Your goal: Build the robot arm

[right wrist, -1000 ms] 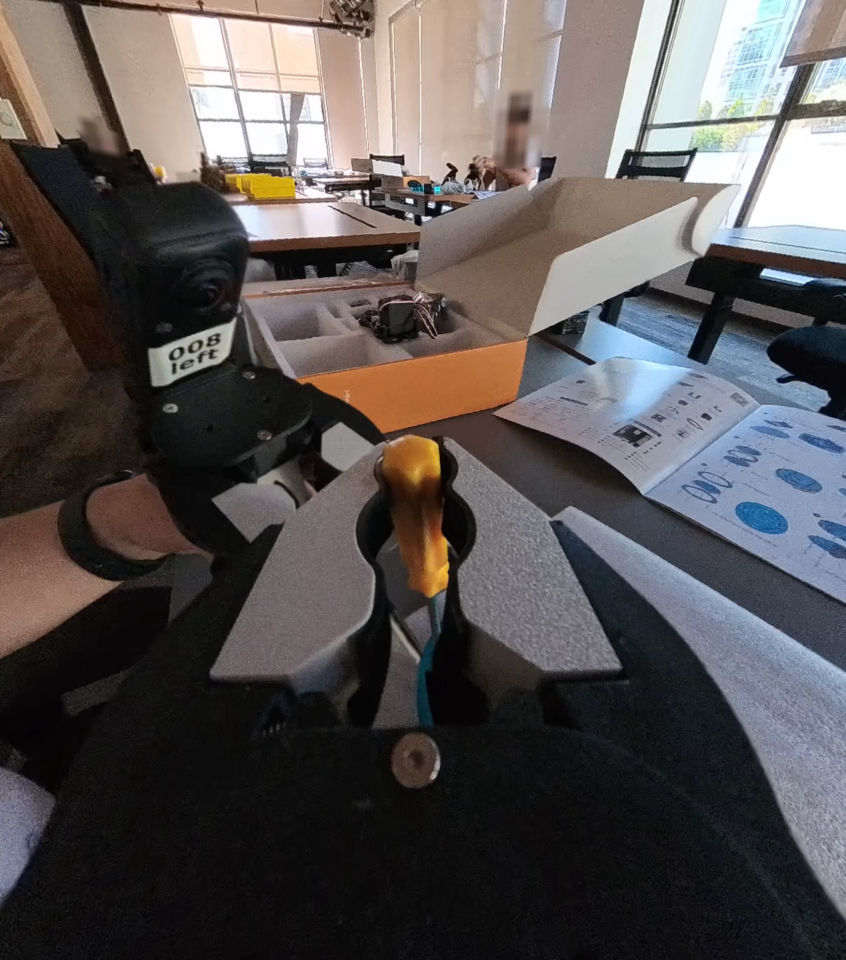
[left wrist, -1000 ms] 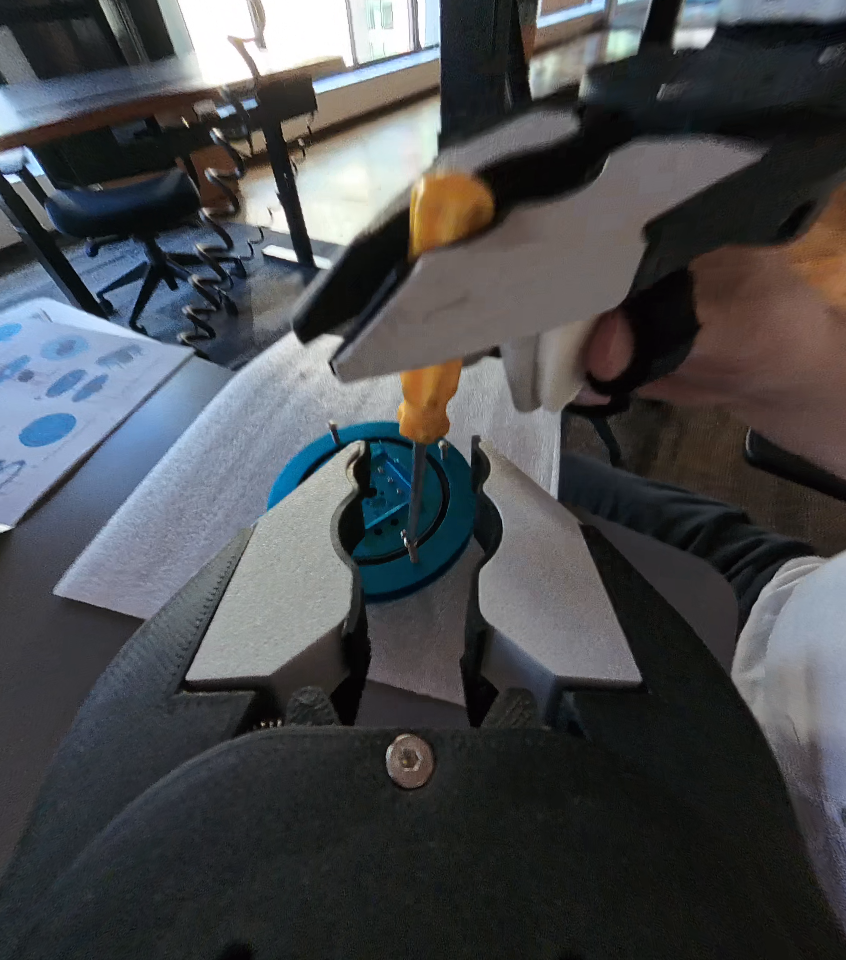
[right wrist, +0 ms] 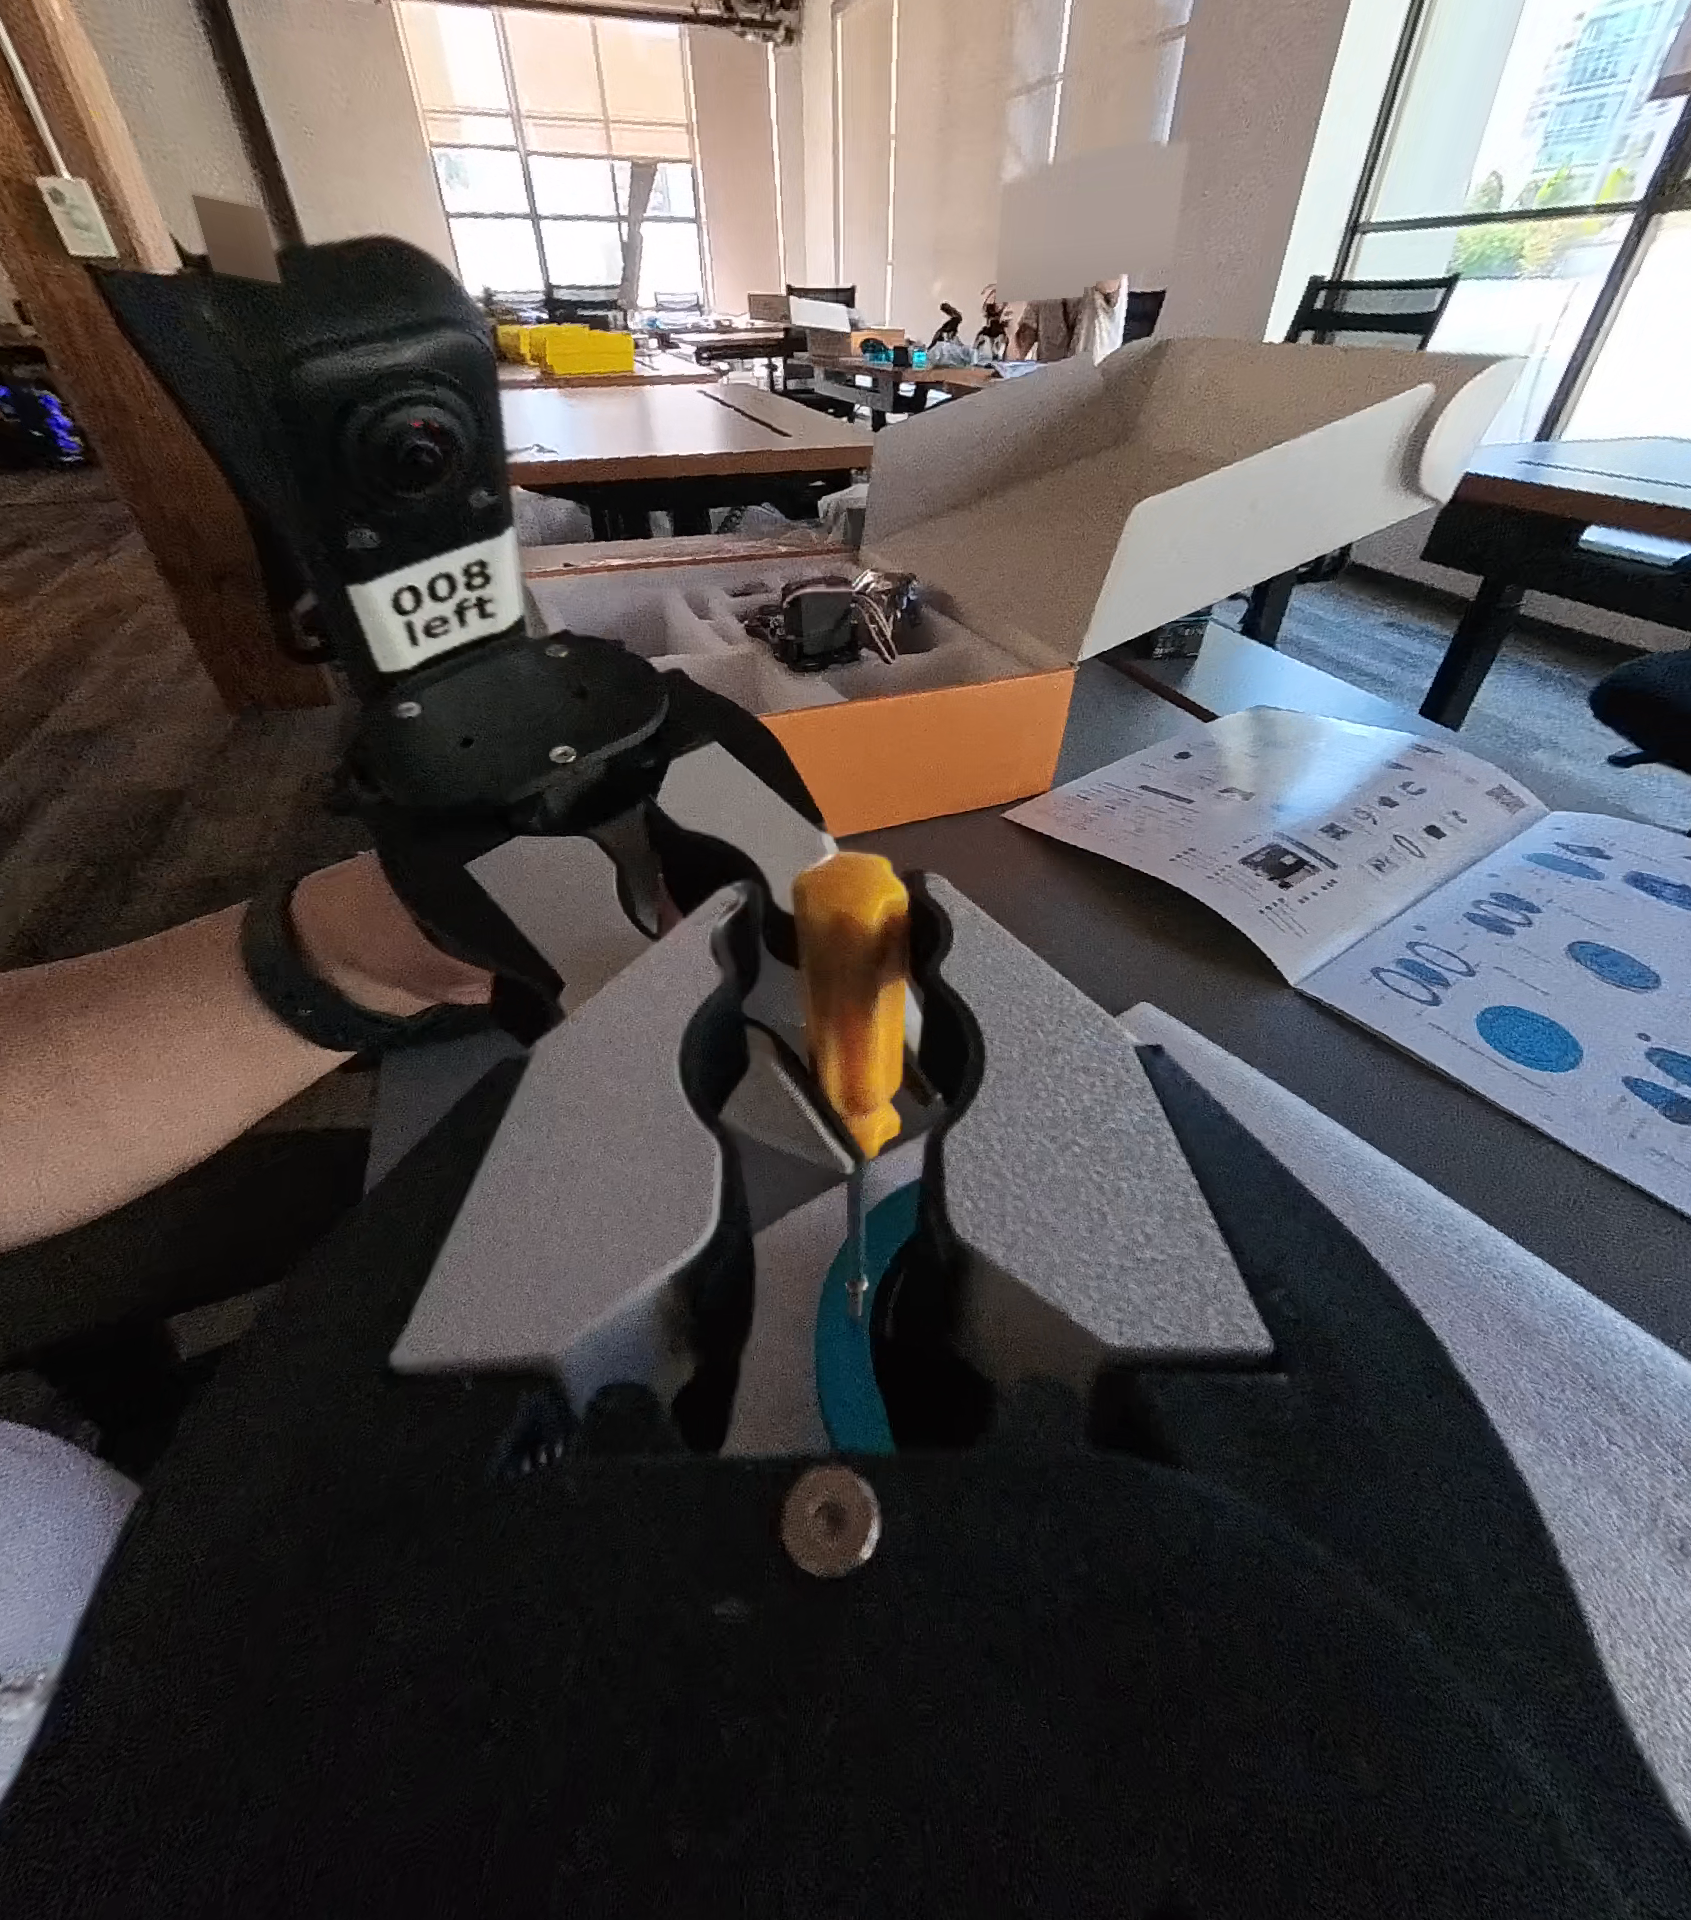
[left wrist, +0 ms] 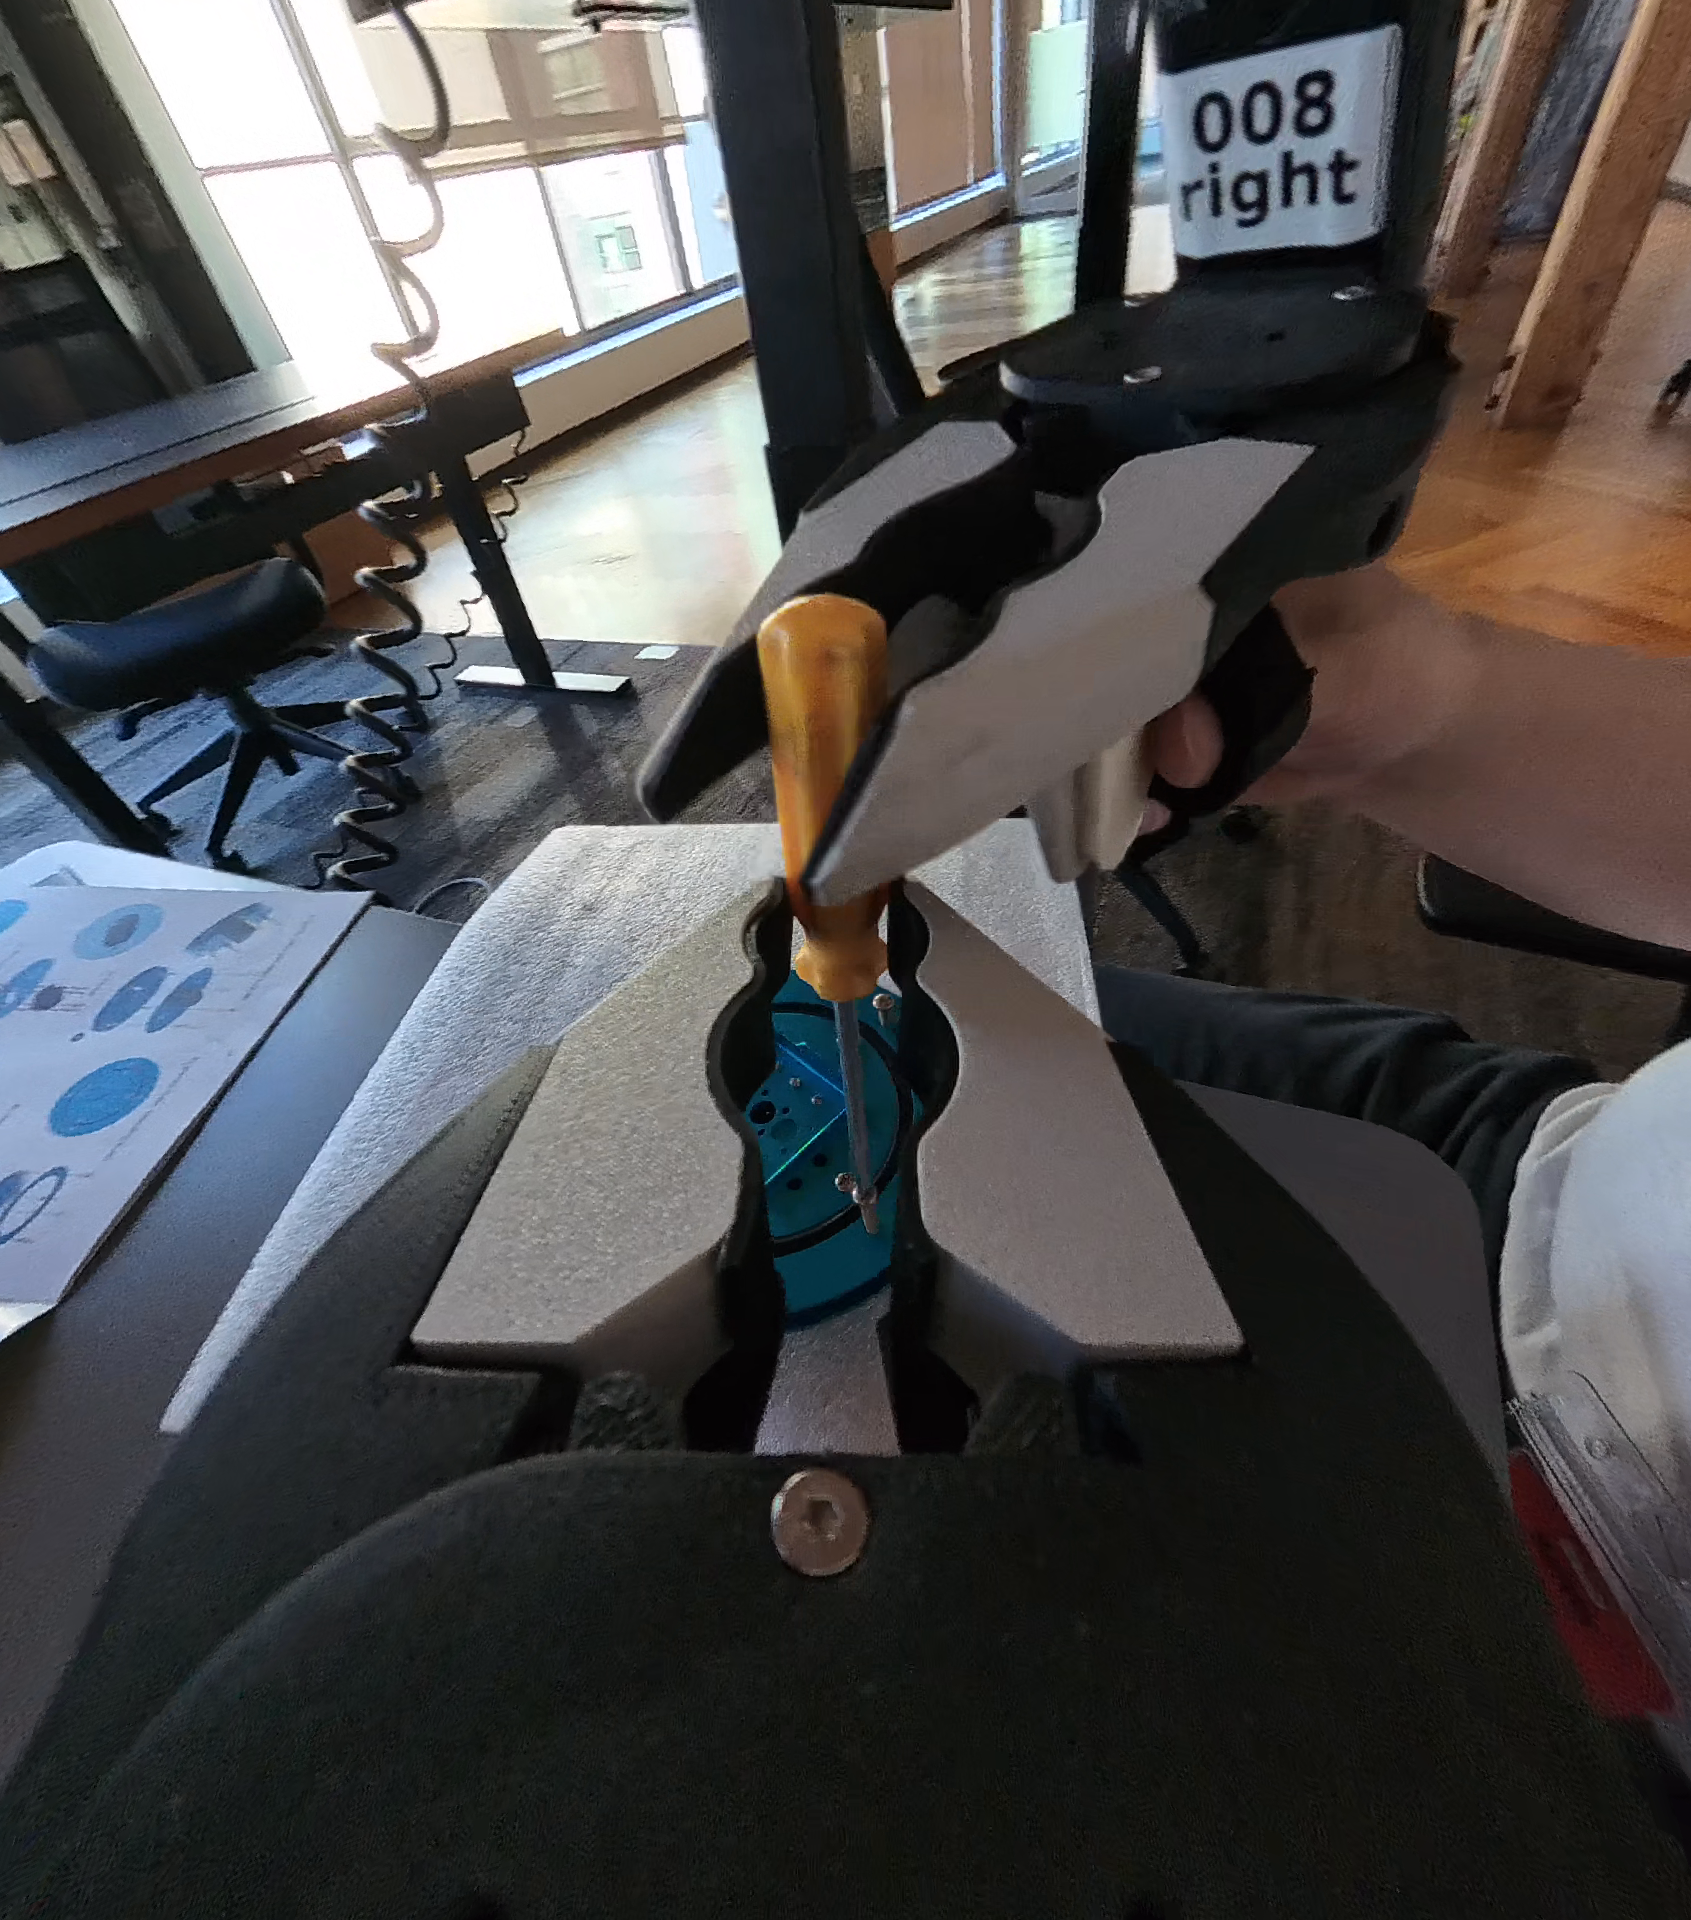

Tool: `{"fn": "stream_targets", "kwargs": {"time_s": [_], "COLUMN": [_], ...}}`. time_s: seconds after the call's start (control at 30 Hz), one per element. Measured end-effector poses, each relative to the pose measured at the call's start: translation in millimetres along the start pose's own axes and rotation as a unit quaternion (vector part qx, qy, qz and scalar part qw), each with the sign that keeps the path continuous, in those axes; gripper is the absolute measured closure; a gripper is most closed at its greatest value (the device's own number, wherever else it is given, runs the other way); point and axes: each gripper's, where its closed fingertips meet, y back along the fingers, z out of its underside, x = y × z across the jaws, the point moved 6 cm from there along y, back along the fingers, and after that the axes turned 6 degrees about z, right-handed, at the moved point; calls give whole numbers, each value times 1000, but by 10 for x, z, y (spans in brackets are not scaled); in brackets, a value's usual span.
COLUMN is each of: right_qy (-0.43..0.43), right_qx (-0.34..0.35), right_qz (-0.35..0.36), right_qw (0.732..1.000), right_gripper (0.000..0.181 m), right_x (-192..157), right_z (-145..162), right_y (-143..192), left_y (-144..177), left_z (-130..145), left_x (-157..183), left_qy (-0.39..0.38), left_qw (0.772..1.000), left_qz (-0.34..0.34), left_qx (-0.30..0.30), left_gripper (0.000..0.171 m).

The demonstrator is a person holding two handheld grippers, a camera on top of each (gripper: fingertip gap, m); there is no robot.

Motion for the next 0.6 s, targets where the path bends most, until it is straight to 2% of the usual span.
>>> {"fn": "stream_targets", "kwargs": {"time_s": [0.03,0.07,0.17,0.3,0.37,0.5,0.53,0.57,0.6], "right_qy": [-10,-18,-13,-16,-5,-4,-1,-7,-17], "right_qx": [0,-2,-10,-21,-30,-50,-56,-55,-53], "right_qz": [-16,-26,-7,13,39,49,38,26,14], "right_qw": [1000,999,1000,1000,999,998,998,998,998], "right_gripper": [152,164,165,165,165,165,159,145,149], "right_x": [2,8,36,12,19,-9,-13,-7,-1], "right_z": [-16,-24,-21,-20,-27,-45,-51,-63,-73], "right_y": [5,14,10,-30,-32,-20,-18,-21,-19], "left_y": [2,4,8,21,3,-2,5,9,13], "left_z": [2,3,18,35,43,41,42,46,47], "left_x": [-7,-7,-21,-25,-13,-10,-22,-32,-40], "left_qy": [0,4,34,38,30,19,23,26,29], "left_qw": [1000,1000,998,999,1000,1000,999,999,999], "left_qz": [12,26,44,13,-2,14,22,28,35], "left_qx": [4,9,20,7,-8,-12,-12,-11,-8], "left_gripper": [156,156,155,149,154,157,157,157,157]}}
